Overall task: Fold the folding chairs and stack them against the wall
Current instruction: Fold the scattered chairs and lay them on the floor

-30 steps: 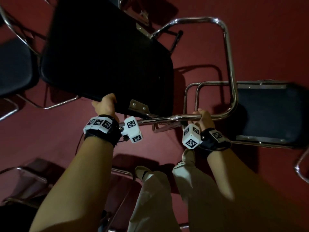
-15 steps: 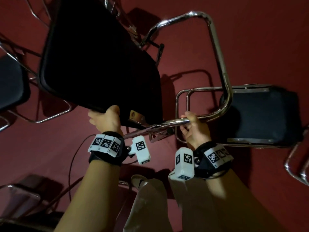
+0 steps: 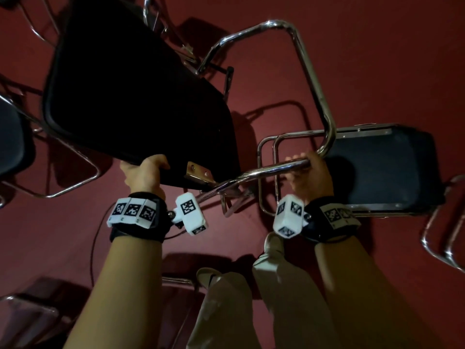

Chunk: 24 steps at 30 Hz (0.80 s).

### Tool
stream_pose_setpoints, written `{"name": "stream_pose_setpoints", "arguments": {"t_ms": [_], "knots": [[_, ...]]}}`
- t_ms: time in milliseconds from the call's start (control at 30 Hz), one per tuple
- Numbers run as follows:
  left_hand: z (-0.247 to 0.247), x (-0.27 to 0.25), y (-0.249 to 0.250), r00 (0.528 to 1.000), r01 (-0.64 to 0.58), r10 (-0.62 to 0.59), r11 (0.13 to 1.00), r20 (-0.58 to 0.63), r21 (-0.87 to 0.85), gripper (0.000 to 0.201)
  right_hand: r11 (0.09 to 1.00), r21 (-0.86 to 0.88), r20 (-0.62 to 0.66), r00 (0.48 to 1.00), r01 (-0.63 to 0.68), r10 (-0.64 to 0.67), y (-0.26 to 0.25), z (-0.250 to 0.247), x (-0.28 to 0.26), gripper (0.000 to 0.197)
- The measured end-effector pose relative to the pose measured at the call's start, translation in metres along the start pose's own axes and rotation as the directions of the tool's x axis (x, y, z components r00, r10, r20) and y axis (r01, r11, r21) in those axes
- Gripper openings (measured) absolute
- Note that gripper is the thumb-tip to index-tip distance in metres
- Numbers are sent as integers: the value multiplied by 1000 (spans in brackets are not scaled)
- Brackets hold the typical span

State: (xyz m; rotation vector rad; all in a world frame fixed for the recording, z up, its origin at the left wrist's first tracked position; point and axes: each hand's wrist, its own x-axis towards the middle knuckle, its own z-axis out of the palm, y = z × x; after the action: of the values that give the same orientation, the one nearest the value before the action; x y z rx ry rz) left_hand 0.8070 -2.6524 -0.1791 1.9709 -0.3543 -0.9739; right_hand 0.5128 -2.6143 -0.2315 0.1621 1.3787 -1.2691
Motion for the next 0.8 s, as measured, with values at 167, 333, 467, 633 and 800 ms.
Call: {"name": "stream_pose_setpoints", "arguments": {"t_ms": [167,333,467,633,800], "knots": [[-2,0,-3,1000,1,0,999,27,-35,60,995,-16,-32,994,-103,102,-10,6,4,52],[4,-4,-4,999,-44,45,998,30,-53,63,975,-154,-264,945,158,-195,-8,11,5,41],[13,-10,0,996,-85,86,995,16,-49,73,953,-183,-203,939,243,-278,-6,8,2,21],[27,-25,4,991,-136,135,988,11,79,93,959,-110,-213,936,262,-280,-5,-7,2,20],[51,-43,6,980,-196,196,958,23,208,94,952,-147,-230,927,268,-297,-5,-21,-1,16]]}}
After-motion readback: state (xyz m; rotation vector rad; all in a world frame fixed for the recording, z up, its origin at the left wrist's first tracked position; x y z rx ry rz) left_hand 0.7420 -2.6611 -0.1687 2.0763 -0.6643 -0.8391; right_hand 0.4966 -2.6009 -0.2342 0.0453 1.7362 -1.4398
